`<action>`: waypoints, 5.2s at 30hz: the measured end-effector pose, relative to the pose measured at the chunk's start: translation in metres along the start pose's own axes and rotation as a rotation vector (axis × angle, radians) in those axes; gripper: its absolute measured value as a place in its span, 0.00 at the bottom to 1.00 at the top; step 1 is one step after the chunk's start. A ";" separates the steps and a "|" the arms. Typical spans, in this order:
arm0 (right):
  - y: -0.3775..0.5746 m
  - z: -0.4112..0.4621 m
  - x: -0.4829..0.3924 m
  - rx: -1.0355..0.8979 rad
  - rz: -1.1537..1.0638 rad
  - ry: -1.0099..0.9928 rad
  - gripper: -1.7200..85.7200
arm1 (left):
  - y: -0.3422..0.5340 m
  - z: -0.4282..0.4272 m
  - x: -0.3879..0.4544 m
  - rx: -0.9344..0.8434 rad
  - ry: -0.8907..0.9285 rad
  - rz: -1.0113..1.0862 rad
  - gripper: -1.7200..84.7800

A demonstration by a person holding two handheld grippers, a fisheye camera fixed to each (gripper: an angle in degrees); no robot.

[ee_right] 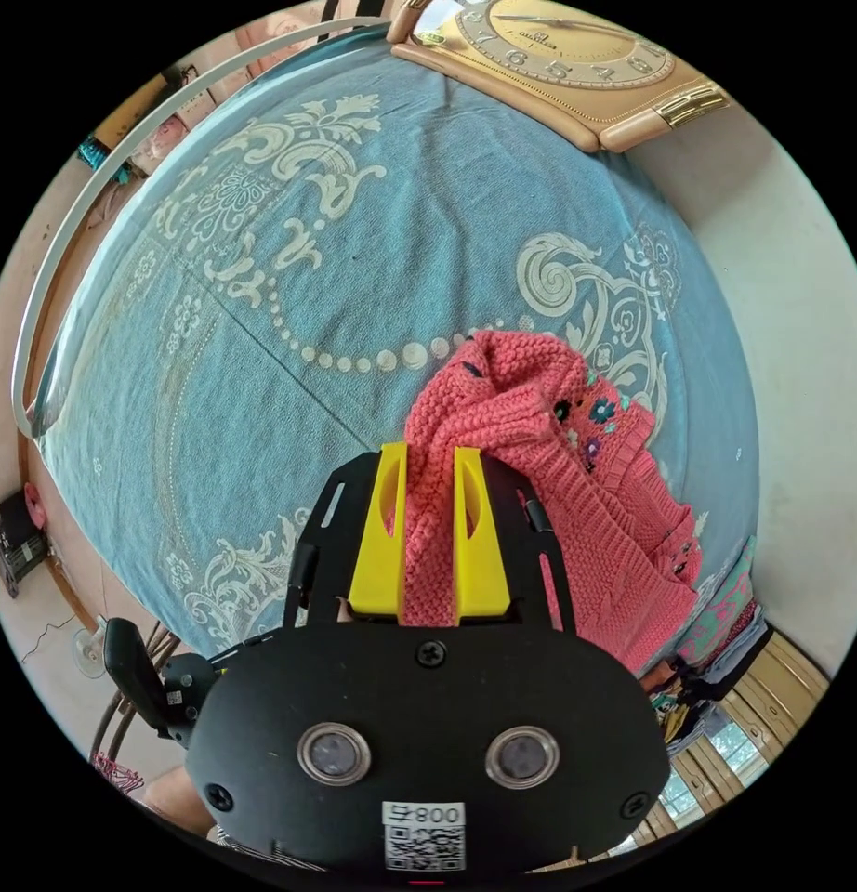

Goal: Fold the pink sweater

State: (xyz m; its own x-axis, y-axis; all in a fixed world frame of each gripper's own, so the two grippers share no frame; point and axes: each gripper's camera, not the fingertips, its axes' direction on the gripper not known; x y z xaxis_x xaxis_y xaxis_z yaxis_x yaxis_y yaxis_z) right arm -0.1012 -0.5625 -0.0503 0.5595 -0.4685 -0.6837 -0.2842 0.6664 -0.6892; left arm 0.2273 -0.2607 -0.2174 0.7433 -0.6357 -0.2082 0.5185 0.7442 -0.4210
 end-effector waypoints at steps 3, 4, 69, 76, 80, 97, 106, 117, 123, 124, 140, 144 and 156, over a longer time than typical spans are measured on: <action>-0.003 0.012 0.010 -0.021 -0.032 -0.014 0.11 | -0.001 0.005 0.022 -0.003 -0.026 0.021 0.12; -0.002 0.017 0.016 -0.023 -0.040 -0.025 0.10 | 0.000 0.008 0.033 0.000 -0.040 0.033 0.12; 0.388 0.453 0.387 0.377 0.147 -0.778 0.02 | 0.030 0.372 0.529 -0.136 -0.442 0.666 0.04; 0.387 0.474 0.362 0.328 0.183 -0.727 0.02 | 0.000 0.377 0.491 -0.196 -0.321 0.592 0.02; 0.378 0.498 0.341 0.246 0.179 -0.650 0.02 | 0.002 0.381 0.473 -0.201 -0.406 0.616 0.02; 0.312 0.515 0.351 0.383 0.365 -0.636 0.02 | -0.046 0.374 0.397 -0.169 -0.354 0.565 0.02; 0.336 0.491 0.284 0.499 0.258 -0.720 0.02 | -0.033 0.363 0.343 -0.136 -0.297 0.534 0.02; 0.324 0.562 0.239 0.295 0.183 -0.627 0.02 | -0.012 0.331 0.271 -0.153 -0.125 0.420 0.03; 0.345 0.579 0.246 0.340 0.297 -0.705 0.03 | 0.003 0.287 0.217 -0.101 0.013 0.317 0.13; 0.353 0.584 0.249 0.360 0.333 -0.710 0.04 | 0.008 0.284 0.200 -0.119 0.015 0.285 0.15; 0.366 0.733 0.280 0.294 0.551 -1.026 0.22 | 0.005 0.382 0.113 -0.442 0.177 0.132 0.28; 0.370 0.763 0.290 0.321 0.572 -1.091 0.21 | -0.003 0.400 0.109 -0.492 0.192 0.142 0.28; 0.367 0.858 0.322 0.334 0.575 -1.347 0.15 | -0.008 0.451 0.101 -0.534 0.280 0.054 0.23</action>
State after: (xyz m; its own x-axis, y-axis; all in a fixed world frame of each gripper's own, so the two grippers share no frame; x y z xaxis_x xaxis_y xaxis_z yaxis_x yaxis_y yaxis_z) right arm 0.6425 0.0290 -0.3179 0.7664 0.6421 0.0201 -0.6264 0.7539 -0.1984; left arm 0.4889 -0.2386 0.1632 0.5857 -0.6837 -0.4353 0.1460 0.6172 -0.7731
